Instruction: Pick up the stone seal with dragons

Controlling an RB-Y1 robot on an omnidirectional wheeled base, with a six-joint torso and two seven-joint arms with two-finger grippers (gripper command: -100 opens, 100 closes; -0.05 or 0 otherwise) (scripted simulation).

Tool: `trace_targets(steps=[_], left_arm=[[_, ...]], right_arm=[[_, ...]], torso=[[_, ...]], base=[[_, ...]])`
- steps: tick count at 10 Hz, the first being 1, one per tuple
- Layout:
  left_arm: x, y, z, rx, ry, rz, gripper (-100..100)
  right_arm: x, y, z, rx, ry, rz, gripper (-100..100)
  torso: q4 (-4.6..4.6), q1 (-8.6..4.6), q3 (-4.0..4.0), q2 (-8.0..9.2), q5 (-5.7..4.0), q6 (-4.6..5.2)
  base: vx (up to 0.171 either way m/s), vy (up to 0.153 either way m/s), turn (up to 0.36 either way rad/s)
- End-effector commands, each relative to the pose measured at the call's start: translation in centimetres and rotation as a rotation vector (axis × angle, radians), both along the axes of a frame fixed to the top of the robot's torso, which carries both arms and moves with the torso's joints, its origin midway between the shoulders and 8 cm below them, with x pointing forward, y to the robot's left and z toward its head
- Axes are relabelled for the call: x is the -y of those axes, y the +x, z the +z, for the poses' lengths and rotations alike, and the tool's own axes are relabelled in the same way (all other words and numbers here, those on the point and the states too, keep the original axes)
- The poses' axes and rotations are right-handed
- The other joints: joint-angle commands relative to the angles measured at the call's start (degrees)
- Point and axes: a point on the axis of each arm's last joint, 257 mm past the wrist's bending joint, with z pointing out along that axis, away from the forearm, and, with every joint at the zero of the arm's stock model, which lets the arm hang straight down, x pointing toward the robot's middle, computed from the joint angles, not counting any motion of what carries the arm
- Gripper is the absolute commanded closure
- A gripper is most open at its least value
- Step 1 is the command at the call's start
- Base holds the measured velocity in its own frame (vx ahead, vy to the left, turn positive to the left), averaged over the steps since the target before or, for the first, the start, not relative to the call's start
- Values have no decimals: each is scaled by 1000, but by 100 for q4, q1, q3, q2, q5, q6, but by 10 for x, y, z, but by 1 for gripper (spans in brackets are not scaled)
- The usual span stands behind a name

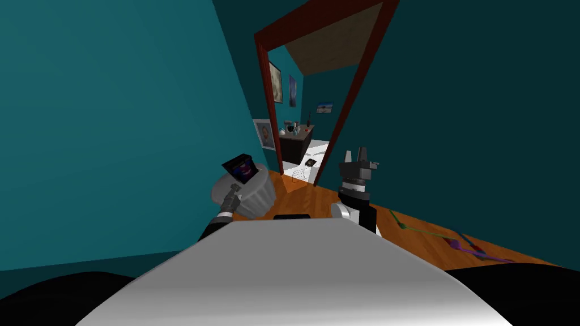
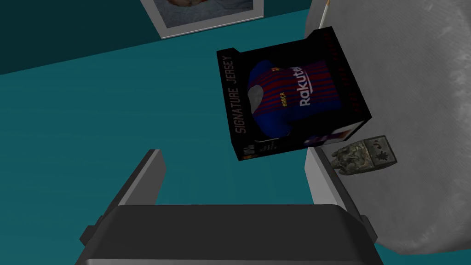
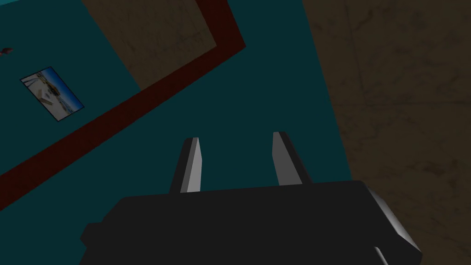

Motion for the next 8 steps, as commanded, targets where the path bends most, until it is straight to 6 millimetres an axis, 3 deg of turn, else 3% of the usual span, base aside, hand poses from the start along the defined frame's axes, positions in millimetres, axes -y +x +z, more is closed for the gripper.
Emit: trace_targets(steps=[1, 2, 4, 5, 6, 7, 8], left_arm=[[-17, -25, -40, -120, -30, 41, -100], [-18, -25, -41, -125, -31, 42, -100], [-43, -65, -88, -273, -63, 101, -100], [-43, -66, -90, -280, -65, 103, -100], [-56, -89, -111, -354, -80, 136, -100], [-56, -89, -112, -357, -80, 136, -100], [-68, -114, -131, -428, -95, 171, -100]], right_arm=[[0, 0, 0, 0, 0, 0, 0], [0, 0, 0, 0, 0, 0, 0], [0, 0, 0, 0, 0, 0, 0], [0, 0, 0, 0, 0, 0, 0], [0, 0, 0, 0, 0, 0, 0], [0, 0, 0, 0, 0, 0, 0], [0, 0, 0, 0, 0, 0, 0]], torso=[[0, 0, 0, 0, 0, 0], [-1, 1, -2, -3, 0, 1], [0, 10, -1, -2, 2, 2], [-1, 10, -3, -6, 1, 0], [-1, 16, -3, -5, 3, -4], [0, 18, -1, -2, 4, -2], [0, 19, 0, 0, 3, -4]], base=[[34, -75, -377], [26, -44, -254], [37, -47, -439], [35, -28, -144], [27, -30, -218], [23, -19, -163], [34, -19, -305]])
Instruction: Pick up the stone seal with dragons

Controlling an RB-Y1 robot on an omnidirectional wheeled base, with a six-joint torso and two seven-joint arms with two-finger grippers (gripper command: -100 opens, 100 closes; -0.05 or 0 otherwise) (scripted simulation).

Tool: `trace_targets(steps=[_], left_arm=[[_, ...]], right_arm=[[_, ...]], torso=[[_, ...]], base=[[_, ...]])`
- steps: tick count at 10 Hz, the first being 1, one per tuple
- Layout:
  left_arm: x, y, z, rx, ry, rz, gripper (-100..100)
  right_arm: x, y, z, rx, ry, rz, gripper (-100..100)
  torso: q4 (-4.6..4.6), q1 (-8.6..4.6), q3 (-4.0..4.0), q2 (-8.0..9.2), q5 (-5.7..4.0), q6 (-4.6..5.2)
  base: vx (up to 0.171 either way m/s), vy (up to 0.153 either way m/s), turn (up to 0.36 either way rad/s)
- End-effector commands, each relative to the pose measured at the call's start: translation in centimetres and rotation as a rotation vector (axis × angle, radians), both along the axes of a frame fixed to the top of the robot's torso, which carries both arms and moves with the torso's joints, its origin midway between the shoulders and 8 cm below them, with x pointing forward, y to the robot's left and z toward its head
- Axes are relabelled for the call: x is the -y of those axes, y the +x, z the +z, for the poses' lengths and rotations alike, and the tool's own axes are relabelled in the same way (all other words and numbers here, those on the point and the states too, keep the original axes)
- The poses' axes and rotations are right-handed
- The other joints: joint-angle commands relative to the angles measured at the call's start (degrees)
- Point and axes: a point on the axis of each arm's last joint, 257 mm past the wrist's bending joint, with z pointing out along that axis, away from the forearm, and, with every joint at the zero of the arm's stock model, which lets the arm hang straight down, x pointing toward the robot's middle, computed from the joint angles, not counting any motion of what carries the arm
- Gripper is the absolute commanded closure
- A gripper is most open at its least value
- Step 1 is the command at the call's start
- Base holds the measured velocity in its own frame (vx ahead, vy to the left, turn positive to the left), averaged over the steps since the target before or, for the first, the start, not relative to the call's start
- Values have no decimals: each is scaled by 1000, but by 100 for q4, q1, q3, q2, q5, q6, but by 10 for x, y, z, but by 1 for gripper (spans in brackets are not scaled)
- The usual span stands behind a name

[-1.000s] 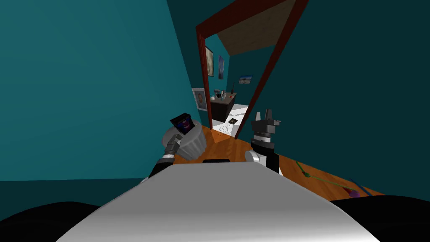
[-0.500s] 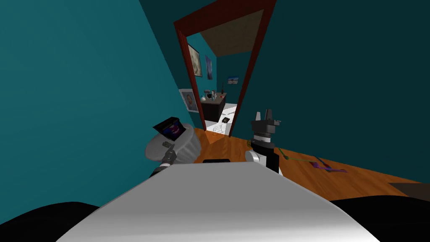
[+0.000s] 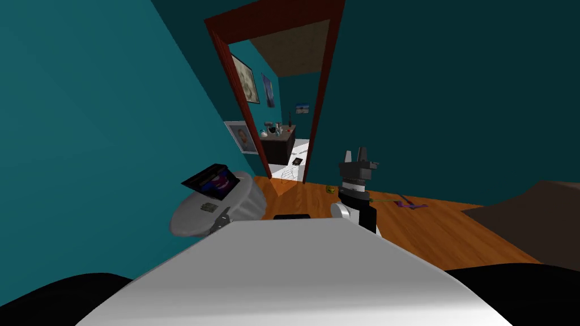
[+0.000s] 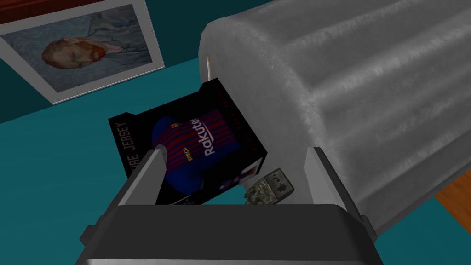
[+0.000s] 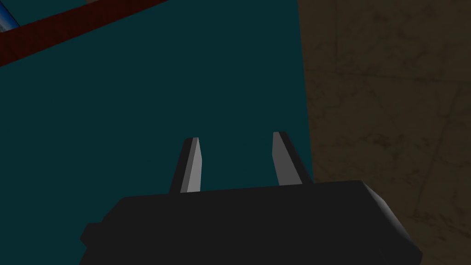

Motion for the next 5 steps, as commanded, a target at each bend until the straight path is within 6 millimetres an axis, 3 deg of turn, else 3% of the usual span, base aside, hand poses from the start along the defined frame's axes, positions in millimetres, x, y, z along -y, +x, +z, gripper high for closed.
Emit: trace_targets(steps=[1, 4, 5], left_arm=[[-6, -9, -11, -42, -9, 19, -100], [-41, -91, -58, -254, -43, 130, -100], [-42, -93, -59, -257, -43, 131, -100]], right_arm=[[0, 0, 0, 0, 0, 0, 0], [0, 0, 0, 0, 0, 0, 0], [0, 0, 0, 0, 0, 0, 0]], torso=[[0, 0, 0, 0, 0, 0], [-1, 4, -4, -8, 1, 0], [-3, 10, -8, -14, 3, -1]], base=[[26, -9, -181], [57, -6, -372], [59, 18, -248]])
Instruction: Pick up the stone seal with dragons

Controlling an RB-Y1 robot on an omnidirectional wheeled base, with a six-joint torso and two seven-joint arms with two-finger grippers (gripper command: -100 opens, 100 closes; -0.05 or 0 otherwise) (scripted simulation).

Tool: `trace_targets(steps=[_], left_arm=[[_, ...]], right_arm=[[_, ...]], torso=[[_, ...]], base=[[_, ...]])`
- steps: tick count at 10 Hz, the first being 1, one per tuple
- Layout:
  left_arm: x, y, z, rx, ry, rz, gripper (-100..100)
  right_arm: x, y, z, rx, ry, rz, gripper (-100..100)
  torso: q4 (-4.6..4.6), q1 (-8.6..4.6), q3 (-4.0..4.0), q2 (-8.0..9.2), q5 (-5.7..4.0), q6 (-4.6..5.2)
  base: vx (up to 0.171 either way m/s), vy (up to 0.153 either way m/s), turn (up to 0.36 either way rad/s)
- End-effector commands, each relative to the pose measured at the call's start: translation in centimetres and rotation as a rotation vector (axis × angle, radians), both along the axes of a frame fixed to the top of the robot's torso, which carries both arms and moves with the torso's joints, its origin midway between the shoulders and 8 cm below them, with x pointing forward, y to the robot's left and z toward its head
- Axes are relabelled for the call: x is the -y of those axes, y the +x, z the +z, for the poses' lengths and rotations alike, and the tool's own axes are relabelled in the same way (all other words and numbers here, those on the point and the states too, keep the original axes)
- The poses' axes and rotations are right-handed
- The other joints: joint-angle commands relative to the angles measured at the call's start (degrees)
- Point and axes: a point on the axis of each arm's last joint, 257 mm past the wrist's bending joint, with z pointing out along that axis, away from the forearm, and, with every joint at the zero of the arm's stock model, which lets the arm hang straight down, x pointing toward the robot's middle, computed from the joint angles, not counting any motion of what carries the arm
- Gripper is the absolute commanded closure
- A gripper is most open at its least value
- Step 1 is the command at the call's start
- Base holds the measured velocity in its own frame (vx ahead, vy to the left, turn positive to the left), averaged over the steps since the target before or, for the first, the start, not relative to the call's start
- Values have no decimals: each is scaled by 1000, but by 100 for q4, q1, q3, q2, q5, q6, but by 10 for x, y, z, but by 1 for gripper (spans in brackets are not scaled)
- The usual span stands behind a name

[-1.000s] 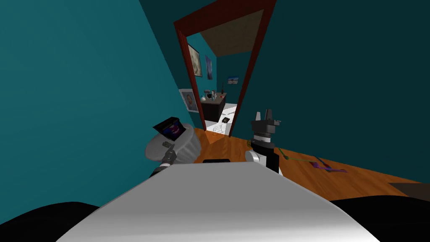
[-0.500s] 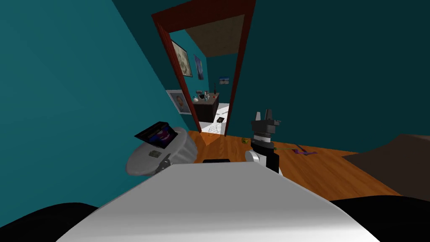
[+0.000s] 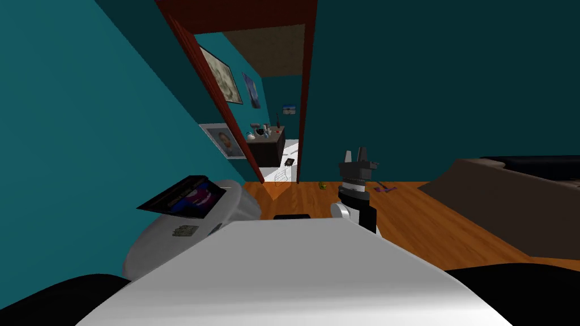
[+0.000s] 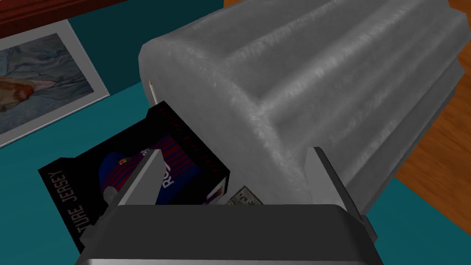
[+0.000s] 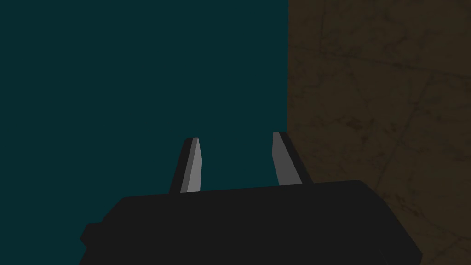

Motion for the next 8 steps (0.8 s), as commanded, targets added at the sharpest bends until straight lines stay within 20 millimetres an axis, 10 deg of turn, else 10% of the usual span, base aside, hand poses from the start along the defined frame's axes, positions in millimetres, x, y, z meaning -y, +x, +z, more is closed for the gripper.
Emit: trace_targets(steps=[1, 8], left_arm=[[-15, -35, -13, -84, -11, 47, -100], [-60, -180, -42, -384, -32, 238, -100]], right_arm=[[0, 0, 0, 0, 0, 0, 0], [0, 0, 0, 0, 0, 0, 0]], torso=[[0, 0, 0, 0, 0, 0], [2, 7, 4, 6, 2, -1]], base=[[50, 18, -370], [51, 49, -280]])
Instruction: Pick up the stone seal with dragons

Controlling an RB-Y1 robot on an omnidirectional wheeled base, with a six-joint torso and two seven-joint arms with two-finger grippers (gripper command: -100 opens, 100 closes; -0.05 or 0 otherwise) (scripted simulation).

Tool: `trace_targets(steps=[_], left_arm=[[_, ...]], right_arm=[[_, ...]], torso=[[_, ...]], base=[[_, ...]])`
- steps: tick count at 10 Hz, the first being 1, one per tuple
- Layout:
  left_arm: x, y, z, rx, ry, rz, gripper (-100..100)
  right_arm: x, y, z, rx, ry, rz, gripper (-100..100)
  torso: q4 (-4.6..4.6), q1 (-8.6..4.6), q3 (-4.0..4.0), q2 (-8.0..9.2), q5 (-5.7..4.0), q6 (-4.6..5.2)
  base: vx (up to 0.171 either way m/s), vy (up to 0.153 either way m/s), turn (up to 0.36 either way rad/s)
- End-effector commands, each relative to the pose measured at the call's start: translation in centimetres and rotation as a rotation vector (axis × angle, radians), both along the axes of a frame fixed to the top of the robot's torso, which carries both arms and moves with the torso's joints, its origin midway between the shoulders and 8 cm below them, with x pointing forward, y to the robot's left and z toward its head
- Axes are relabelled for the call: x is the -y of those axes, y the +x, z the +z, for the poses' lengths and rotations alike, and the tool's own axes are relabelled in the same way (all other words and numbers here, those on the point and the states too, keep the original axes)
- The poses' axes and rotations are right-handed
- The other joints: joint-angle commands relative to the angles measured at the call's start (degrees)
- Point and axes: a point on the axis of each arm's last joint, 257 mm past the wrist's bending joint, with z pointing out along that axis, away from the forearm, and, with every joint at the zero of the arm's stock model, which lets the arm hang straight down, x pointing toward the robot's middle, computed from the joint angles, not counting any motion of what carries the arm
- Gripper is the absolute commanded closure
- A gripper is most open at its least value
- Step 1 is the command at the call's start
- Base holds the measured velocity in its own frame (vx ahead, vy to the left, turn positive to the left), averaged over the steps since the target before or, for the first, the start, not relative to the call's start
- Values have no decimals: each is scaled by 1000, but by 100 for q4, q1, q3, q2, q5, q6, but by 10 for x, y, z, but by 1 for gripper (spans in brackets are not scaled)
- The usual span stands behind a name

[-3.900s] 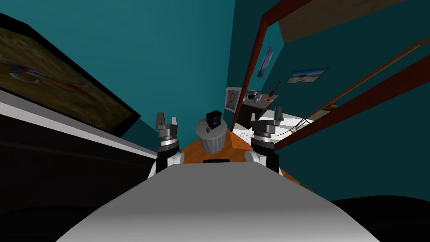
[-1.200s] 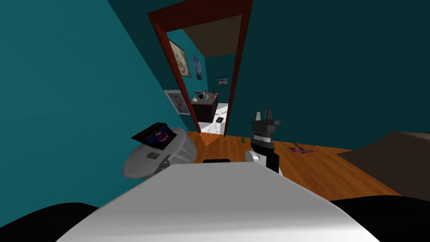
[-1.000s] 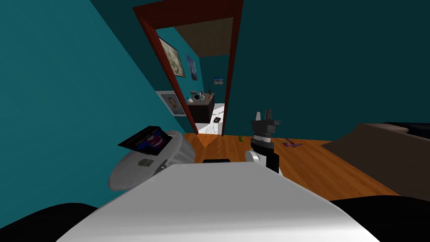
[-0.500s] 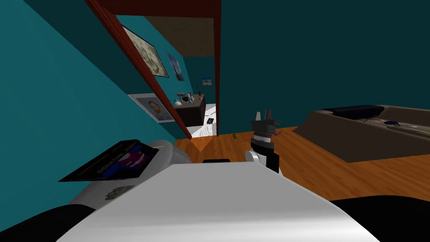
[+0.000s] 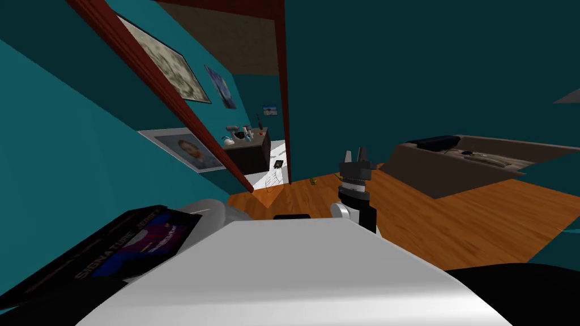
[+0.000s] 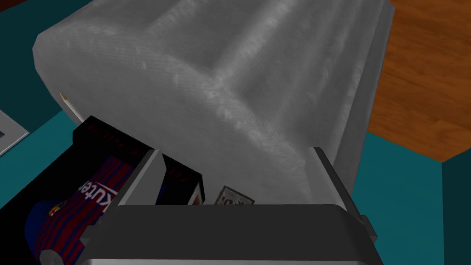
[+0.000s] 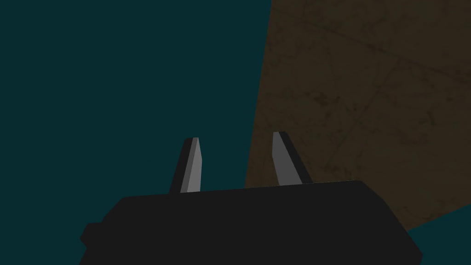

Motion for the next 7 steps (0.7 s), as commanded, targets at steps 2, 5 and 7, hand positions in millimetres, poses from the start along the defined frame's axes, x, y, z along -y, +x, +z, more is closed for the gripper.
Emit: trace_targets(steps=[2, 5, 7], left_arm=[[-16, -72, 0, -139, 1, 92, -100], [-28, -118, 5, -228, 7, 149, -100], [-38, -155, 12, -302, 17, 195, -100]], right_arm=[[0, 0, 0, 0, 0, 0, 0], [0, 0, 0, 0, 0, 0, 0], [0, 0, 0, 0, 0, 0, 0]], torso=[[0, 17, 1, 2, 3, 0], [1, 33, 3, 6, 8, -2], [2, -2, 5, 9, 1, -5]], base=[[28, 137, -401], [7, 137, -241], [-21, 78, -200]])
